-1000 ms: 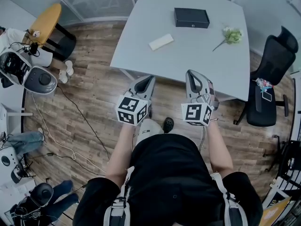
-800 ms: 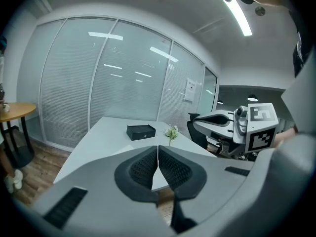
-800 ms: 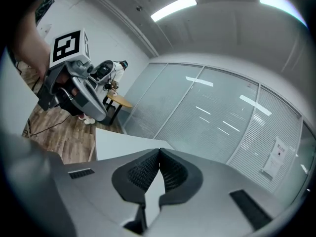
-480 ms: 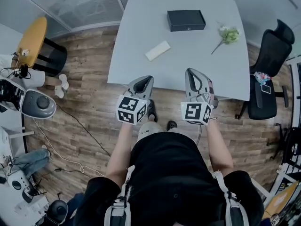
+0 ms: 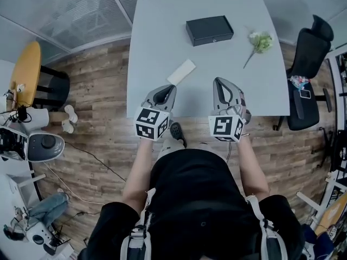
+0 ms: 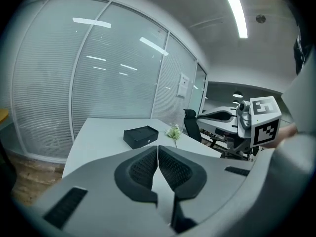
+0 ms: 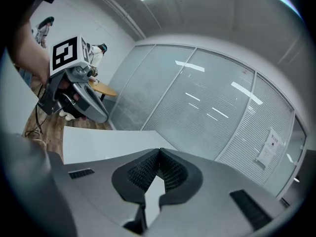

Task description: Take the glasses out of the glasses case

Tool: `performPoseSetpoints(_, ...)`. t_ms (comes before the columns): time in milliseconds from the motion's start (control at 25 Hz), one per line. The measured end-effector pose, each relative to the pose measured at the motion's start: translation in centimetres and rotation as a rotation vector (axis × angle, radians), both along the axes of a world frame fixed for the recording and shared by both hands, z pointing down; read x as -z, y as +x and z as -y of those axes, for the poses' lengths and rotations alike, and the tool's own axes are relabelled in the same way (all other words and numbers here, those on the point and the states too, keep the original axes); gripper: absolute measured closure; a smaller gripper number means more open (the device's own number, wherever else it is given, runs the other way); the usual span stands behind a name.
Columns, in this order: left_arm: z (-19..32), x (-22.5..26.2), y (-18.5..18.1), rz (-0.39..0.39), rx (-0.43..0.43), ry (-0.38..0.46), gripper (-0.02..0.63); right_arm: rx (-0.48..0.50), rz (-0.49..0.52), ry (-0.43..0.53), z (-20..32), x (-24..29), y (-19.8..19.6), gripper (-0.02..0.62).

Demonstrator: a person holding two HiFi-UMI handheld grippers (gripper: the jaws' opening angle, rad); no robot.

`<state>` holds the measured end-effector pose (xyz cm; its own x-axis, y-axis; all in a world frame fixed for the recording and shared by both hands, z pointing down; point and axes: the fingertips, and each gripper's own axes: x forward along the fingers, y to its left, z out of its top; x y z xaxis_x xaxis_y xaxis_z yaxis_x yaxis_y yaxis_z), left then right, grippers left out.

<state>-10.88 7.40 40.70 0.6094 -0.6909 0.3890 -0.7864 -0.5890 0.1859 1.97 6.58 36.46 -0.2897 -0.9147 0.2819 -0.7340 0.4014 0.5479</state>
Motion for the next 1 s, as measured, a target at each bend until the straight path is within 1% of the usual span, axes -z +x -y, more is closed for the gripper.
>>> performPoseSetpoints(320,4.3,-2.5,-2.9,0.018,-0.069,-0.034,0.583,-0.088,0.009,-0.031,3.2,-1.5,-2.3,0.577)
performPoseSetpoints(480,5.6,-4.2,-3.8,0.035,-0.093,-0.068,0.583,-0.117,0.019,-0.051,3.6,-2.2,-2.9,0.577)
performPoseSetpoints(640,6.1,-5.5,-3.8,0.044,-0.116,-0.1,0.581,-0.133,0.019,-0.085,3.7,-3.3,-2.9,0.577)
performPoseSetpoints(760,6.2,-6.7,-3.5,0.065,-0.125,-0.123,0.581,-0.143,0.022,-0.112,3.7,-4.2,-2.5,0.577)
performPoseSetpoints(1000,6.8,-9.1,-3.1,0.107,-0.108,-0.176,0.577,-0.124,0.025,-0.173,4.4,-6.3,-1.8,0.577)
